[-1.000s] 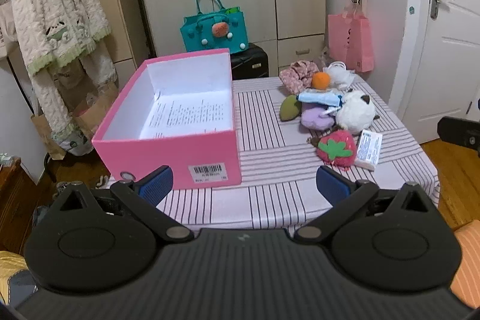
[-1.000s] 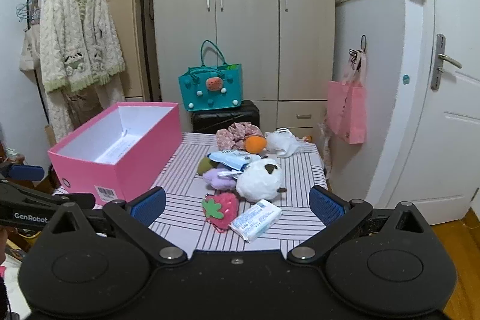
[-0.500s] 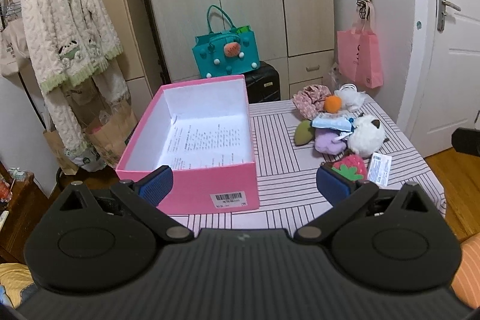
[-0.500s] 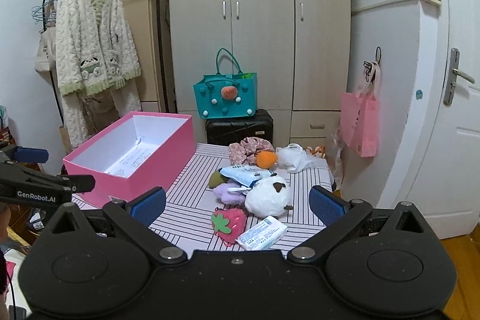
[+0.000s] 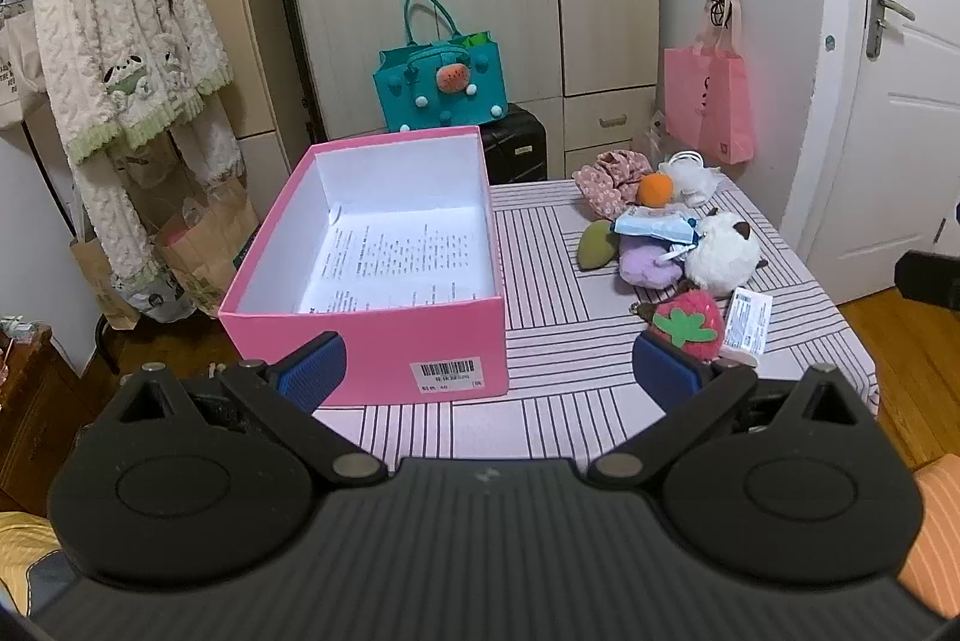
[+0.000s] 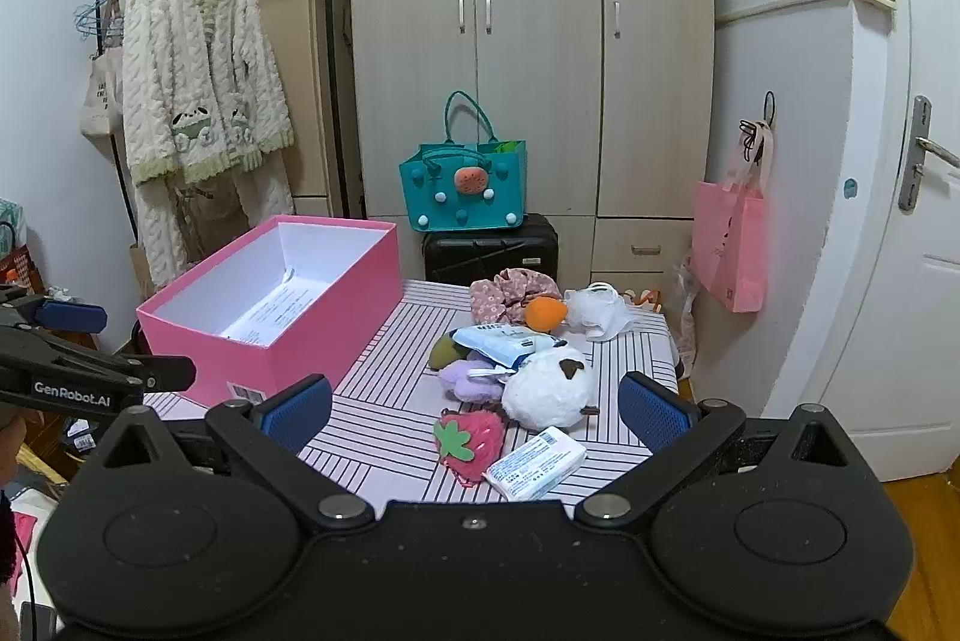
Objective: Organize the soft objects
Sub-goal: 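Grasp the pink strawberry plush with the left tool while the right tool grasps the wet-wipes pack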
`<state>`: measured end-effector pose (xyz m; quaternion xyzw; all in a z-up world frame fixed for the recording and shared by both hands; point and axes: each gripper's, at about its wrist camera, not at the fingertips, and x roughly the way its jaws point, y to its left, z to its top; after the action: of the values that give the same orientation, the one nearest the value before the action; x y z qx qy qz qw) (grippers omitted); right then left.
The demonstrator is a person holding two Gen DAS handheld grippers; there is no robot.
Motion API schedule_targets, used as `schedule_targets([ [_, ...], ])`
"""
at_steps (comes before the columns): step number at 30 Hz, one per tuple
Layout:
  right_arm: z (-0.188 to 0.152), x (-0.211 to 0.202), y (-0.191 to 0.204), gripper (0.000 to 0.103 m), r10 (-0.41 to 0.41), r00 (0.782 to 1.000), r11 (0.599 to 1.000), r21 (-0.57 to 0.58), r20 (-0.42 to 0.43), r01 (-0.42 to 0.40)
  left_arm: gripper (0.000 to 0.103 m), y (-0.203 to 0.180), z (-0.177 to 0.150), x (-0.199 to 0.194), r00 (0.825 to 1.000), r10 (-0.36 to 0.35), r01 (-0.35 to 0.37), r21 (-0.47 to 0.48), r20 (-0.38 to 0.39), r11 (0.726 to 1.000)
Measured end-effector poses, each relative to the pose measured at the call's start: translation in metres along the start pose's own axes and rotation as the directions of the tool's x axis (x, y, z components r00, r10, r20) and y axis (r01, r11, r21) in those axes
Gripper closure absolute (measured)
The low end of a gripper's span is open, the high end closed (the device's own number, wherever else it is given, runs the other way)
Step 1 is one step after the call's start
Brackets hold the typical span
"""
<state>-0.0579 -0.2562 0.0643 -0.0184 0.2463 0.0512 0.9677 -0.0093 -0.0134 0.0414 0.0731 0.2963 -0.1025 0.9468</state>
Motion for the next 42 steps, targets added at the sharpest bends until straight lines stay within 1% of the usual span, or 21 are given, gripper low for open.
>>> schedule_targets([
  [5,-0.001,0.001,0.0,0.0,0.004,1.0,1.0,-0.017,-0.01,-0.004,0.0,-0.001,0.0,0.003,1.0,-0.007,0.007,0.016,-0.009,1.0],
  [8,0.0,0.003,-0.001,0.0,0.002,1.0,0.999,-0.033,-0.019,-0.002,0.0,-0.002,0.001,0.005,1.0,-0.023,0.024,0.032,-0.015,0.999],
  [11,-0.004,0.006,-0.003,0.0,0.019,1.0,0.999,-0.038,-0.023,-0.02,0.0,-0.003,0.003,0.006,0.999,-0.041,0.042,0.045,-0.014,0.998],
  [14,-0.008,0.009,-0.005,0.0,0.037,0.999,0.998,-0.055,-0.016,-0.037,0.0,-0.004,0.006,0.009,0.998,-0.059,0.059,0.051,-0.005,0.997],
  [16,-0.012,0.012,-0.007,0.0,0.037,0.999,0.997,-0.07,-0.004,-0.037,0.0,-0.007,0.008,0.011,0.998,-0.066,0.065,0.074,0.014,0.995],
  [17,-0.014,0.013,-0.008,0.0,0.036,0.999,0.996,-0.077,0.006,-0.035,0.002,-0.01,0.011,0.012,0.997,-0.069,0.066,0.086,0.022,0.994],
  [19,-0.021,0.019,-0.012,0.0,0.034,0.999,0.995,-0.099,0.028,-0.031,0.002,-0.013,0.014,0.013,0.994,-0.095,0.091,0.09,0.045,0.992],
  [20,-0.025,0.024,-0.015,0.0,0.04,0.999,0.993,-0.11,0.036,-0.036,0.002,-0.013,0.015,0.014,0.991,-0.117,0.113,0.076,0.061,0.991],
  [22,-0.038,0.044,-0.024,0.0,0.044,0.999,0.993,-0.108,0.016,-0.042,0.002,-0.017,0.015,0.021,0.985,-0.153,0.149,0.057,0.079,0.987],
  [24,-0.05,0.061,-0.033,0.0,0.054,0.999,0.995,-0.088,-0.002,-0.054,0.002,-0.024,0.015,0.032,0.982,-0.174,0.17,0.063,0.073,0.984],
  [26,-0.061,0.075,-0.038,0.0,0.062,0.998,0.993,-0.096,0.009,-0.061,0.002,-0.031,0.014,0.046,0.978,-0.199,0.195,0.08,0.057,0.978],
  [29,-0.074,0.094,-0.035,0.0,0.046,0.999,0.987,-0.156,0.014,-0.043,0.003,-0.042,0.012,0.07,0.963,-0.267,0.264,0.095,0.028,0.96],
  [31,-0.079,0.109,-0.033,0.0,0.04,0.999,0.98,-0.194,-0.012,-0.042,0.003,-0.05,0.013,0.088,0.953,-0.304,0.302,0.106,0.002,0.947],
  [35,-0.085,0.134,-0.033,0.001,0.044,0.997,0.97,-0.234,-0.065,-0.058,0.003,-0.063,0.013,0.11,0.943,-0.331,0.33,0.132,-0.016,0.935],
  [37,-0.088,0.143,-0.035,0.001,0.055,0.996,0.964,-0.256,-0.075,-0.072,0.005,-0.069,0.013,0.121,0.936,-0.35,0.35,0.143,-0.028,0.926],
  [39,-0.089,0.153,-0.038,0.002,0.067,0.994,0.964,-0.252,-0.088,-0.088,0.009,-0.075,0.014,0.132,0.926,-0.373,0.377,0.139,-0.056,0.916],
  [42,-0.089,0.165,-0.047,0.002,0.099,0.989,0.966,-0.229,-0.111,-0.123,0.012,-0.084,0.014,0.148,0.905,-0.414,0.424,0.13,-0.099,0.896],
])
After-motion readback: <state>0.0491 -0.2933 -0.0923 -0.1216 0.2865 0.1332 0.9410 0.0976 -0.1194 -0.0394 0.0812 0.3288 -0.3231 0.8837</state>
